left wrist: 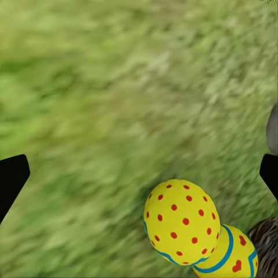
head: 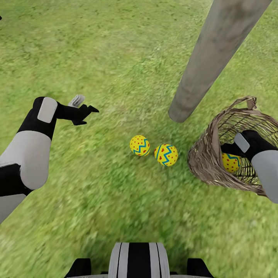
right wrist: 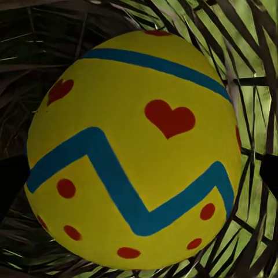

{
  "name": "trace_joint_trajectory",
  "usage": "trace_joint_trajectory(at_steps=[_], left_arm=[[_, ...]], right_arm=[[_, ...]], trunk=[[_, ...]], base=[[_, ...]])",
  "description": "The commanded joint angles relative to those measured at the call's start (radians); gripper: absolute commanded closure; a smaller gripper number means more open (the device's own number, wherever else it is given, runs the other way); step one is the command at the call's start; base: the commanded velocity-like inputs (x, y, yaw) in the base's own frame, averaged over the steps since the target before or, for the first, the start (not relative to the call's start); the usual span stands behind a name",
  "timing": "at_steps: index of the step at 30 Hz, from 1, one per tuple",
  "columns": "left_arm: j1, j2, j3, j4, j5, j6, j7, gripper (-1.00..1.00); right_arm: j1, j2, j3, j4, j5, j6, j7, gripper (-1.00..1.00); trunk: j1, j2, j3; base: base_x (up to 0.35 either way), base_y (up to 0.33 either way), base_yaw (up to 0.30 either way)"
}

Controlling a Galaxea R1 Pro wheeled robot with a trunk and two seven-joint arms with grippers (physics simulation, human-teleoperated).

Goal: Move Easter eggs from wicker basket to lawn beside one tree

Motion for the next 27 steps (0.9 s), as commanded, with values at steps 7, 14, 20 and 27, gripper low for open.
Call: trace_joint_trajectory(at_steps=[7, 14, 20, 27], left_arm=[[-0.001, 0.001, 0.002, 0.001, 0.011, 0.004, 0.010, -1.00], [0.000, 0.005, 0.001, 0.000, 0.011, 0.004, 0.010, -1.00], [0.000, 0.003, 0.001, 0.000, 0.011, 0.004, 0.010, -1.00], [0.000, 0.002, 0.001, 0.000, 0.010, 0.004, 0.011, -1.00]], right_arm=[[0.006, 0.000, 0.000, -0.001, -0.011, 0.003, -0.008, -1.00], [0.008, 0.000, 0.000, -0.002, -0.011, 0.004, 0.006, -1.00], [0.008, 0.000, 0.000, -0.001, -0.011, 0.004, 0.036, -1.00], [0.009, 0.000, 0.000, -0.003, -0.009, 0.003, 0.059, -1.00]], trunk=[[0.000, 0.000, -0.001], [0.001, -0.001, -0.008], [0.001, -0.001, -0.008], [0.002, -0.001, -0.016]], base=[[0.000, 0.000, 0.000], [0.000, 0.000, 0.000], [0.000, 0.000, 0.000], [0.000, 0.000, 0.000]])
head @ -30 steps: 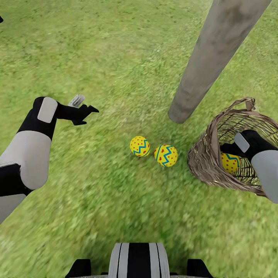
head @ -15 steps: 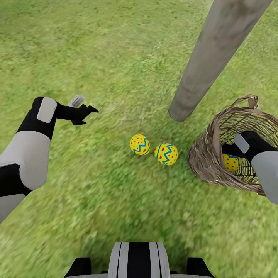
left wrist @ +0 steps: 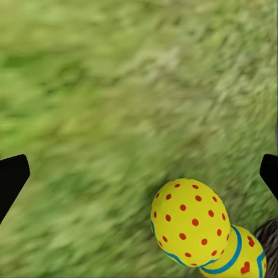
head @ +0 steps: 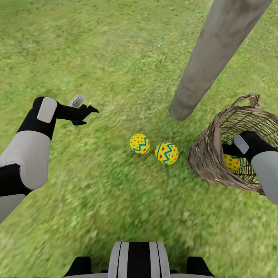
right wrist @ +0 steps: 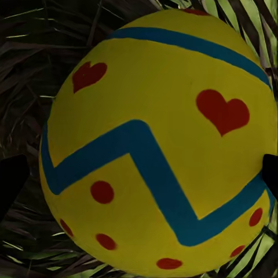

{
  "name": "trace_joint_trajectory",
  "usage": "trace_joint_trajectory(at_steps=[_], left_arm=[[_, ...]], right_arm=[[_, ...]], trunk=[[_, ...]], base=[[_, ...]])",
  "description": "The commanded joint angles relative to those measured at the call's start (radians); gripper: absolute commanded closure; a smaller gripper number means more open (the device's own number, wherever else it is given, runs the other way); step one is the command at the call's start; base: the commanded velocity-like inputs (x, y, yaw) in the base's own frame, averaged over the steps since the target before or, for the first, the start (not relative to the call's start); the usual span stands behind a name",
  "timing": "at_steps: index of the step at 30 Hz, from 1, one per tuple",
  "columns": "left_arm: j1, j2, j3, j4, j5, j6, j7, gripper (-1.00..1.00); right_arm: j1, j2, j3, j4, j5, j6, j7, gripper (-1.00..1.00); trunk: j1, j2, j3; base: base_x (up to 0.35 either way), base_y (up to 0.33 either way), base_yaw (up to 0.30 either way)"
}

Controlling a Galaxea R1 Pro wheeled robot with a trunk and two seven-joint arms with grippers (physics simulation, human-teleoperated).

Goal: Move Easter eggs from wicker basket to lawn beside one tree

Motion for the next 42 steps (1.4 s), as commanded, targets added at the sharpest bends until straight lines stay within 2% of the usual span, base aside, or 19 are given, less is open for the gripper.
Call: trace_joint_trajectory(at_steps=[1, 33, 34, 42], left_arm=[[-0.001, -0.001, 0.002, -0.001, 0.011, 0.004, 0.010, -1.00], [-0.001, 0.006, 0.005, 0.001, 0.013, 0.004, 0.009, -1.00], [-0.001, 0.006, 0.005, 0.001, 0.013, 0.004, 0.009, -1.00], [-0.001, 0.009, 0.005, 0.001, 0.013, 0.004, 0.009, -1.00]], right_arm=[[0.000, 0.001, -0.007, -0.002, -0.040, 0.000, -0.006, -1.00], [0.011, 0.001, -0.007, 0.010, -0.038, -0.001, -0.011, -1.00], [0.011, 0.001, -0.007, 0.010, -0.038, -0.001, -0.011, 1.00], [0.011, 0.002, -0.007, 0.011, -0.015, 0.000, -0.008, 1.00]], trunk=[[0.000, 0.000, -0.001], [0.000, 0.000, -0.001], [0.000, 0.000, -0.001], [0.000, 0.000, -0.001]], base=[[0.000, 0.000, 0.000], [0.000, 0.000, 0.000], [0.000, 0.000, 0.000], [0.000, 0.000, 0.000]])
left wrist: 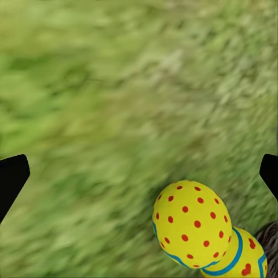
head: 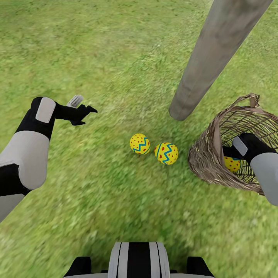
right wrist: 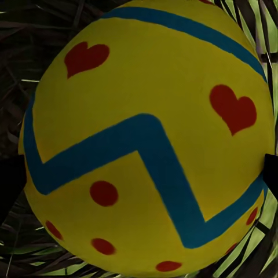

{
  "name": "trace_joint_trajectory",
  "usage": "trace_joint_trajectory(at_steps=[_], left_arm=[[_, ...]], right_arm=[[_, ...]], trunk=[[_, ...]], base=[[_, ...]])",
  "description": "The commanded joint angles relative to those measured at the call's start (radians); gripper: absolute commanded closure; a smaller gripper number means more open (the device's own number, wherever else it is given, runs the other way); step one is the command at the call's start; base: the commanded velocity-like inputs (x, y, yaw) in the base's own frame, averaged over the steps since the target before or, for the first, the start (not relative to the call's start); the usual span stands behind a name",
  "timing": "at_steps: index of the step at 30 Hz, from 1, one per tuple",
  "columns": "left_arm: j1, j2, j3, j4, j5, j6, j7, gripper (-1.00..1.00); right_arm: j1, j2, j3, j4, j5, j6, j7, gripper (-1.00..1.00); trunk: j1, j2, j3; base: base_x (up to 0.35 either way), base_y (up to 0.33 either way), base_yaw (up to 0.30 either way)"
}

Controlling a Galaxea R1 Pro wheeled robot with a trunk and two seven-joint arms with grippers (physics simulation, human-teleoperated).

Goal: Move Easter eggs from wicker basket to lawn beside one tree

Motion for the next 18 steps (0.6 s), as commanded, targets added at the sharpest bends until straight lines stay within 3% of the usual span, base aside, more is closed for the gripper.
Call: trace_joint_trajectory(at_steps=[1, 18], left_arm=[[-0.001, 0.000, 0.002, 0.000, 0.011, 0.004, 0.010, -1.00], [-0.001, -0.002, 0.002, 0.009, 0.011, 0.004, 0.010, -1.00]], right_arm=[[0.001, 0.000, -0.011, 0.000, -0.046, -0.001, -0.006, 1.00], [0.001, -0.001, -0.011, -0.001, -0.044, -0.001, -0.005, 1.00]], trunk=[[0.000, 0.000, -0.001], [0.000, 0.000, -0.001]], base=[[0.000, 0.000, 0.000], [0.000, 0.000, 0.000]])
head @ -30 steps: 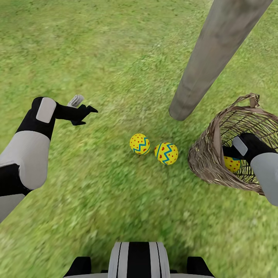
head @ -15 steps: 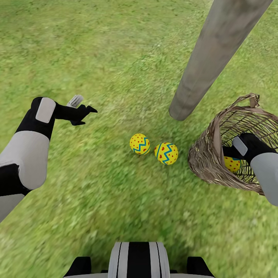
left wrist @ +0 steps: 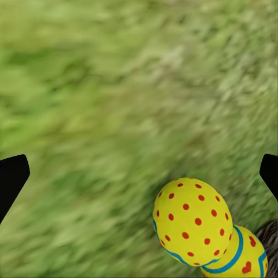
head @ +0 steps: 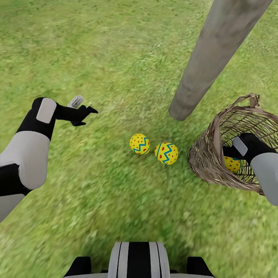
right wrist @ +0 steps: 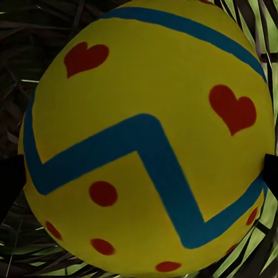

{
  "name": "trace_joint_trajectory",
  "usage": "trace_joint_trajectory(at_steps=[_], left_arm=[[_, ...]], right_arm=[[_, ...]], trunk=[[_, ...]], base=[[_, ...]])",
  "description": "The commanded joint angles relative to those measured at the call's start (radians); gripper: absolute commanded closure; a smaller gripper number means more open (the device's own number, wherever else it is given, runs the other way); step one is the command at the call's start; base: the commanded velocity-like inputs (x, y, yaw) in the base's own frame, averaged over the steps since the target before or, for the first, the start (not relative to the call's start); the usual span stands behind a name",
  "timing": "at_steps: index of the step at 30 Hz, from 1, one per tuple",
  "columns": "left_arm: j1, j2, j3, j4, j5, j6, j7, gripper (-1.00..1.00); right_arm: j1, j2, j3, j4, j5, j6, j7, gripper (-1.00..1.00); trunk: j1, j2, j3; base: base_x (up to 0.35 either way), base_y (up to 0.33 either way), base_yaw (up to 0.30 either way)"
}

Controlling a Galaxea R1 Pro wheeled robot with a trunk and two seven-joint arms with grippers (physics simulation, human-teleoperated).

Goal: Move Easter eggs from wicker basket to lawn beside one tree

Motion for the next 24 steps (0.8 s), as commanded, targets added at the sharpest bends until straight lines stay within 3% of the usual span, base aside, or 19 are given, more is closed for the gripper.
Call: trace_joint_trajectory(at_steps=[1, 8, 24], left_arm=[[-0.001, -0.001, 0.002, -0.001, 0.011, 0.004, 0.010, -1.00], [-0.001, 0.000, 0.004, 0.000, 0.011, 0.004, 0.011, -1.00], [-0.001, -0.001, 0.009, 0.050, 0.012, 0.004, 0.011, -1.00]], right_arm=[[0.001, 0.000, -0.010, -0.001, -0.043, 0.000, -0.006, 1.00], [0.001, 0.001, -0.010, -0.001, -0.043, 0.000, -0.007, 1.00], [0.002, 0.007, -0.010, 0.000, -0.044, -0.002, -0.007, 1.00]], trunk=[[0.000, 0.000, -0.001], [0.000, 0.000, -0.001], [-0.007, 0.004, 0.061]], base=[[0.000, 0.000, 0.000], [0.000, 0.000, 0.000], [-0.040, 0.000, 0.000]])
